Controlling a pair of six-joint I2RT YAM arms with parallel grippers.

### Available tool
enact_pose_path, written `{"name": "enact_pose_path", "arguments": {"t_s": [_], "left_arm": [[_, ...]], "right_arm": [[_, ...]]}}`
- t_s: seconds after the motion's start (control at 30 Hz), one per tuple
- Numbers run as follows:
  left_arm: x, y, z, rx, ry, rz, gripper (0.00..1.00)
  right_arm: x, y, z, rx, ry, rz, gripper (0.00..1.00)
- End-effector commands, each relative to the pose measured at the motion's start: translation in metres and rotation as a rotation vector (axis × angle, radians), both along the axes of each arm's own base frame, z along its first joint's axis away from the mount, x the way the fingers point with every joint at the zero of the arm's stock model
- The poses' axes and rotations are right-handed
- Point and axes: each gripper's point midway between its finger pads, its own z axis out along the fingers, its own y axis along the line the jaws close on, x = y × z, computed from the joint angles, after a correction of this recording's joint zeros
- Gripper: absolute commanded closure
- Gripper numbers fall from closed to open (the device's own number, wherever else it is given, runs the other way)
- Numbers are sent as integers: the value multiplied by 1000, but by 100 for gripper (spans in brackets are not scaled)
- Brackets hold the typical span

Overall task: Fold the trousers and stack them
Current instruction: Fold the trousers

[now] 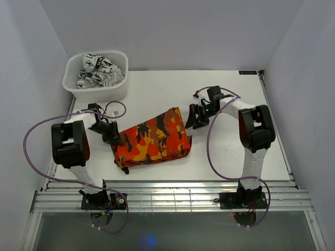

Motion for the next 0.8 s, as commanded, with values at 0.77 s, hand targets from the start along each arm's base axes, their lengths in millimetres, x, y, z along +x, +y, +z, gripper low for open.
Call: {"name": "enact_pose_path", "arguments": {"t_s": [0.77], "left_arm": [[146,-21,58,-15,-367,-132,60]], "right_arm": [[2,18,86,88,-361,162,53]]}}
